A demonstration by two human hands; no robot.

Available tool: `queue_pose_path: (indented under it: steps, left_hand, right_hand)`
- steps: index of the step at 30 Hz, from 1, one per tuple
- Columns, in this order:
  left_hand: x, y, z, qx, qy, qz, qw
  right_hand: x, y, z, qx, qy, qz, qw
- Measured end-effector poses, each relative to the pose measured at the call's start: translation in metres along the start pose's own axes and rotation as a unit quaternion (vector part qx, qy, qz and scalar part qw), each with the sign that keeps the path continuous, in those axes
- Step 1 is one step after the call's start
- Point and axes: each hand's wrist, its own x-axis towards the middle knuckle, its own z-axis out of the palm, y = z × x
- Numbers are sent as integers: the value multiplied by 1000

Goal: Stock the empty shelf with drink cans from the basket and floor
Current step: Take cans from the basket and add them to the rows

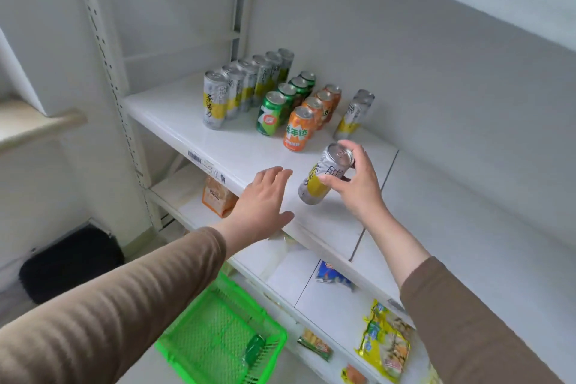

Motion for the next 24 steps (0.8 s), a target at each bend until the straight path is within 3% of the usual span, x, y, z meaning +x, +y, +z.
queue_pose_path:
  steps: [11,17,20,24]
  left_hand:
    - [90,25,48,8,-27,-87,996]
    - [126,24,74,-29,-34,-125,991]
    - [124,20,71,-38,-25,-128,991]
    - [125,16,77,-27,-19,-125,992]
  right_hand:
    - [109,90,-27,-34,-92,-38,994]
    - [137,121,-20,55,-134,-6,989]
    - [115,123,2,133,-79,66,986]
    - [82,127,42,47,-1,127,991]
